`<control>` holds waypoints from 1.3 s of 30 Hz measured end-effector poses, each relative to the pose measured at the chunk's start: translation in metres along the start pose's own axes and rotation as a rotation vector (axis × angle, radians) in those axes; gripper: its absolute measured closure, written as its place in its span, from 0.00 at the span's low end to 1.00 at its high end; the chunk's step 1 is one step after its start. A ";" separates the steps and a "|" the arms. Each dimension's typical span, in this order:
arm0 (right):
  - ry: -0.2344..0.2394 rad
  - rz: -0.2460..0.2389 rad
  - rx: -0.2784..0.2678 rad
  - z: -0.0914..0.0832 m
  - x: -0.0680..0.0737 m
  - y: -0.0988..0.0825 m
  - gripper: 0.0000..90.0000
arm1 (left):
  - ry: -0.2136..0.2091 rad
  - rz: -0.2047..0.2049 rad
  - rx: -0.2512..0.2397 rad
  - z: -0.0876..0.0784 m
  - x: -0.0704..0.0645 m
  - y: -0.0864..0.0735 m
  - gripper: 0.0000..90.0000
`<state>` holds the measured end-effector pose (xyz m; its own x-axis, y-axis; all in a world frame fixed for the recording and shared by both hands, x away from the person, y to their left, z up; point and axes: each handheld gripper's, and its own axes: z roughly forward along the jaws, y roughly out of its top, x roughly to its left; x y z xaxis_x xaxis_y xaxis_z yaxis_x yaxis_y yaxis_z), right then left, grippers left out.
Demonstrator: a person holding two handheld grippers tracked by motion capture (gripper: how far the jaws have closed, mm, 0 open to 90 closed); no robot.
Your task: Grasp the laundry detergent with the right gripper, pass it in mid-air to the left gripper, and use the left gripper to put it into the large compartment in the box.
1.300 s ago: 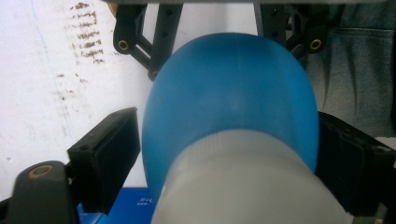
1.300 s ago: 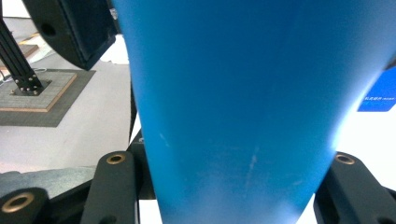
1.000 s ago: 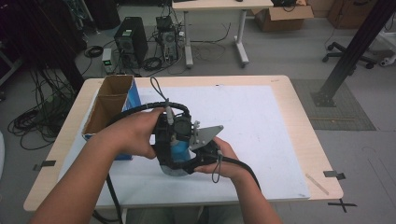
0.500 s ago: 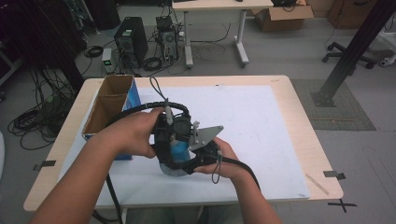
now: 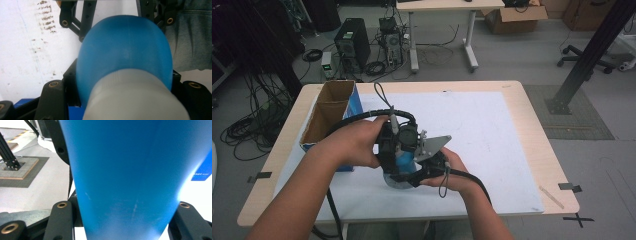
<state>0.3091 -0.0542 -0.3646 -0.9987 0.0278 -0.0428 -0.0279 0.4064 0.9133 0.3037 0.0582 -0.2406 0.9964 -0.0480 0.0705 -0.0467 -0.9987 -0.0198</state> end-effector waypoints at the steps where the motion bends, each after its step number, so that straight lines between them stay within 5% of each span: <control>1: -0.003 0.000 0.004 0.000 0.000 0.000 0.51 | 0.004 0.000 0.003 0.000 0.000 0.000 0.42; 21: 0.002 0.001 -0.011 -0.002 -0.004 -0.005 0.48 | -0.017 -0.030 0.009 0.000 0.003 0.003 0.43; 24: -0.005 0.028 -0.009 -0.002 -0.004 -0.005 0.38 | -0.018 -0.038 0.006 -0.001 0.004 0.003 0.43; 39: -0.014 0.076 -0.019 -0.005 -0.005 -0.013 0.21 | -0.018 -0.055 0.007 -0.001 0.005 0.000 0.43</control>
<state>0.3144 -0.0640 -0.3746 -0.9972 0.0709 0.0217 0.0475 0.3849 0.9217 0.3091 0.0575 -0.2392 0.9985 0.0069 0.0534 0.0082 -0.9997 -0.0236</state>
